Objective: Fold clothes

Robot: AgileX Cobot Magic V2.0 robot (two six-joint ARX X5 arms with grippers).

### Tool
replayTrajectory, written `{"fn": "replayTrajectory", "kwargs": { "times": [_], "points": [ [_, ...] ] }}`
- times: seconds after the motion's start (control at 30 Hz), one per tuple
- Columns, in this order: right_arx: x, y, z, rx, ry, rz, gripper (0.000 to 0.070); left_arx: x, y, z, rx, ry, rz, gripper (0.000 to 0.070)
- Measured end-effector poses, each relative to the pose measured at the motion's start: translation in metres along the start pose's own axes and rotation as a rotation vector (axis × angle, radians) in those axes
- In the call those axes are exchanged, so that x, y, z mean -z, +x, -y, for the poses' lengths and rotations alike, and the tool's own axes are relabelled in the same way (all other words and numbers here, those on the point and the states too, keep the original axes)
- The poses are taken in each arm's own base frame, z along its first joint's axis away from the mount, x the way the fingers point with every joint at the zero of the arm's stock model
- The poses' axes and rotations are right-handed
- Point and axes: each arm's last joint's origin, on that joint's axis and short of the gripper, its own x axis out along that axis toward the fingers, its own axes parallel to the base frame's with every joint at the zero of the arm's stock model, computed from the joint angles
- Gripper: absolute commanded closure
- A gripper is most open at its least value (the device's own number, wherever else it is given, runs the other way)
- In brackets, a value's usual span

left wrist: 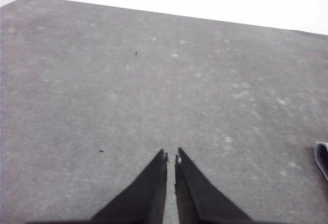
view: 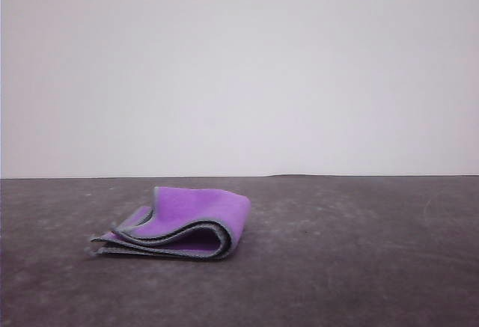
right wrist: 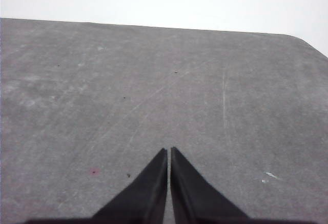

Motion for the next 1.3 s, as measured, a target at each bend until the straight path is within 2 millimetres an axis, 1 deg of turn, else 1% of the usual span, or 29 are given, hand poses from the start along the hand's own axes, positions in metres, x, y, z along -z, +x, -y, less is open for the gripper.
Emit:
{"fn": "replayTrajectory", "kwargs": {
  "times": [1.3],
  "points": [
    [0.0, 0.0, 0.0, 0.0, 0.0, 0.0, 0.0697, 0.0, 0.0, 0.0, 0.0, 0.0, 0.0, 0.0683]
  ]
}}
